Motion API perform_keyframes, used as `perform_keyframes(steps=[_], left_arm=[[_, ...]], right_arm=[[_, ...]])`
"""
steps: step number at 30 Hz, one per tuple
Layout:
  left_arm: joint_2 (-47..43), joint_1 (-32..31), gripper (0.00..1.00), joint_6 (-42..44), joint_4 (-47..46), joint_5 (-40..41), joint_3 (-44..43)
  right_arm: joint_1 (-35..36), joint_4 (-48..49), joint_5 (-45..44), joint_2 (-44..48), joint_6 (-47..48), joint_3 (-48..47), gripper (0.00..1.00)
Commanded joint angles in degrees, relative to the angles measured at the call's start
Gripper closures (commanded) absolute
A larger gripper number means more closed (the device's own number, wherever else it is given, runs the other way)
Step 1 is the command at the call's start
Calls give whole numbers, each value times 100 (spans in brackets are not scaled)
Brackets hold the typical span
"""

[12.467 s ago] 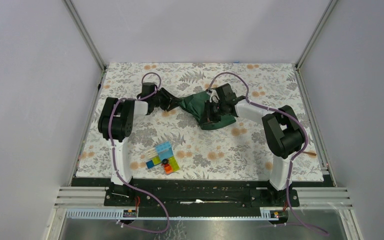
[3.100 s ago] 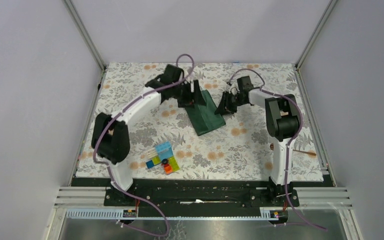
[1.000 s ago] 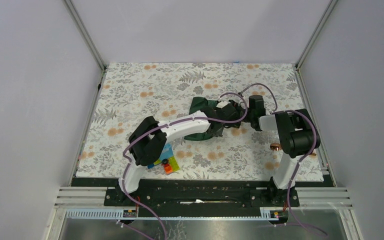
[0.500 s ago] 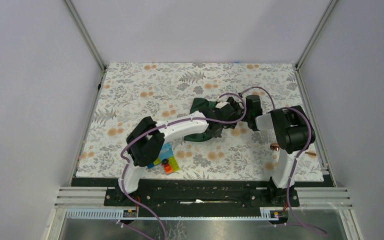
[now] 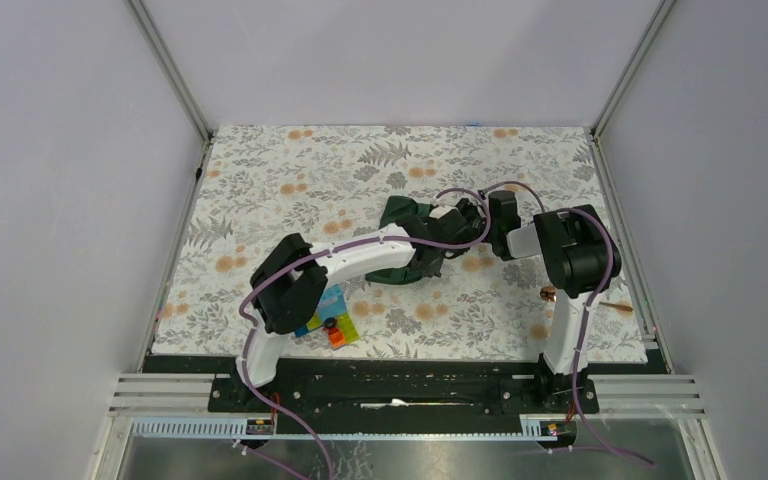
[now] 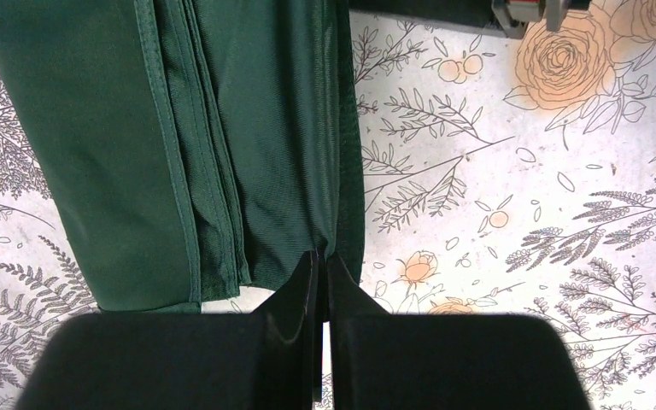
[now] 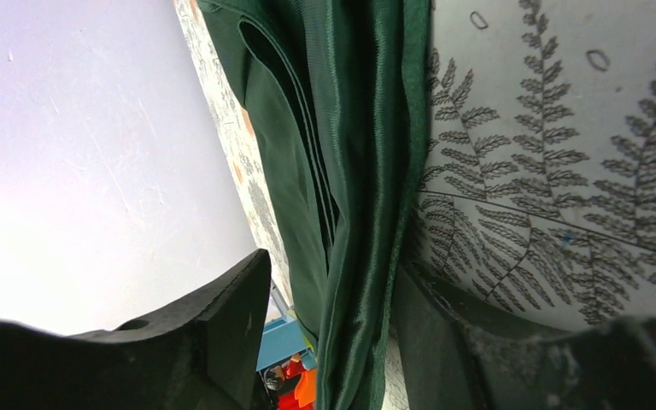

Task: Fold the napkin into a case and place the utensils inside
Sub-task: Pick up the 2/3-rectangle-folded napkin from the center of the board.

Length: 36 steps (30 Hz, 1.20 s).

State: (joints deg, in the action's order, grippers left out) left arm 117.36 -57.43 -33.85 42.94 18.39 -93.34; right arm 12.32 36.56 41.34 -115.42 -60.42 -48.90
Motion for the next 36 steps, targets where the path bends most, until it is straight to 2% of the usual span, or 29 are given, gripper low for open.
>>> perform_keyframes(steps=[1, 9, 17, 20, 24, 25, 27, 36], left_arm=[[-401, 12, 100, 81, -160, -66, 70], [-429, 12, 100, 83, -163, -64, 103], [-425, 11, 100, 72, -190, -131, 111], [-414, 10, 100, 72, -195, -160, 121], [-398, 6, 100, 65, -209, -200, 114], [-398, 8, 100, 63, -220, -210, 122], [-394, 4, 100, 64, -287, -284, 139], [102, 10, 100, -216, -1081, -1433, -26]], right_arm=[[-51, -374, -485, -180, 266, -175, 43], [-184, -493, -604, -277, 466, -289, 44], [-251, -473, -539, -428, 483, -422, 58], [-247, -458, -505, -465, 491, -457, 68], [-260, -537, -549, -378, 589, -446, 69], [-262, -646, -573, -332, 667, -478, 73], [-258, -1033, -712, -206, 925, -583, 99], [-270, -3764, -1576, 297, 2567, -1462, 100]])
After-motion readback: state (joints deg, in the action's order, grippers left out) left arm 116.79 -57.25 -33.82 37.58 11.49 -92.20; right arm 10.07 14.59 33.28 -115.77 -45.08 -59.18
